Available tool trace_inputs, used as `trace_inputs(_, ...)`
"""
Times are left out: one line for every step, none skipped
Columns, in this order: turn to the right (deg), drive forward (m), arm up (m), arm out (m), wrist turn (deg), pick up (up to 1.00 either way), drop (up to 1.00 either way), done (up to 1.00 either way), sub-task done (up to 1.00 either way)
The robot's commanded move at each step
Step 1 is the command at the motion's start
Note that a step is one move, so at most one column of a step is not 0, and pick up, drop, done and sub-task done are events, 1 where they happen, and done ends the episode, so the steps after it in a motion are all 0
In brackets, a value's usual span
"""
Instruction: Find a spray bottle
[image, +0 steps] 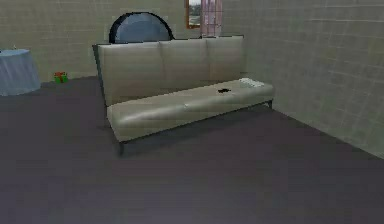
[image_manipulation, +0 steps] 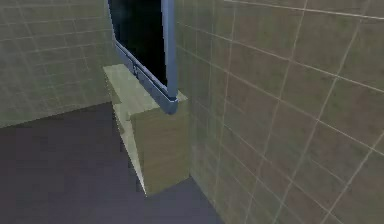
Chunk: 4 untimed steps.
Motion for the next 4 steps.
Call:
trace_inputs(-6.0, 0.00, 0.00, 0.00, 0.0, 0.00, 0.00, 0.00, 0.00)
trace_inputs(0.0, 0.15, 0.00, 0.00, 0.0, 0.00, 0.00, 0.00, 0.00)
trace_inputs(-36.0, 0.00, 0.00, 0.00, 0.0, 0.00, 0.00, 0.00, 0.00)
trace_inputs(0.0, 1.00, 0.00, 0.00, 0.0, 0.00, 0.00, 0.00, 0.00)
